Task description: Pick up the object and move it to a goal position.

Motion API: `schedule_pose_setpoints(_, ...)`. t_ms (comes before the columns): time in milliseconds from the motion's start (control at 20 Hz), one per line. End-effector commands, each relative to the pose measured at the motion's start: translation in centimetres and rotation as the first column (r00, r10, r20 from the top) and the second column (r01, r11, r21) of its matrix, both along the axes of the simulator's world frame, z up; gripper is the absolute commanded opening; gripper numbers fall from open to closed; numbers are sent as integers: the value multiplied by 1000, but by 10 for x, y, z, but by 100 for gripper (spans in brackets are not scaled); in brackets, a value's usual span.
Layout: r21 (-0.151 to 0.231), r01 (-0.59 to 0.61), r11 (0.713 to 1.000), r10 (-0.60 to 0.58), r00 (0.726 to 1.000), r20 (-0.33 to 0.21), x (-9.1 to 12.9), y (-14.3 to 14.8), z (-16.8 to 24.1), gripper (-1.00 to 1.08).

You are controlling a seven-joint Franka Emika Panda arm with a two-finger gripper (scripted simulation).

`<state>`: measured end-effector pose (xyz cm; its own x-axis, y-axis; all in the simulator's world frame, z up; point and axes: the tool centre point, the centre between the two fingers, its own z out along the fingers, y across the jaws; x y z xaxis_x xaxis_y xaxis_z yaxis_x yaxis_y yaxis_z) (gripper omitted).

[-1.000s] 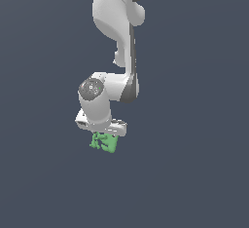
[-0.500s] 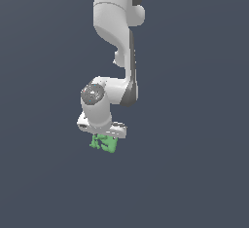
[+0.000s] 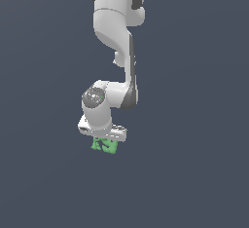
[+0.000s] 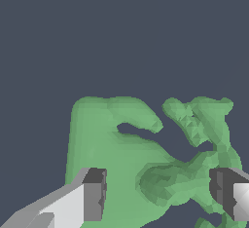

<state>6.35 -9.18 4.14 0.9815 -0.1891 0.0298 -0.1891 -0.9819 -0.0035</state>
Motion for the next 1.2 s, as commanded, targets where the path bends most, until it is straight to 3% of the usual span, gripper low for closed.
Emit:
schedule_pose_setpoints(0,2,2,1000,-2,1000,-30,-10,-1,-18,-100)
schedule_pose_setpoints(400,2,2,1000,-2,1000,-30,-10,-1,-18,-100)
schedule_pose_setpoints(450,-2,4,1000,-4,1000,1,0,-4,-2,-100)
schedule_pose_setpoints(650,-2,4,1000,-4,1000,0,1,3,3,-100)
schedule_pose_setpoints(1150,-2,4,1000,-4,1000,-11,9,73,54,-100)
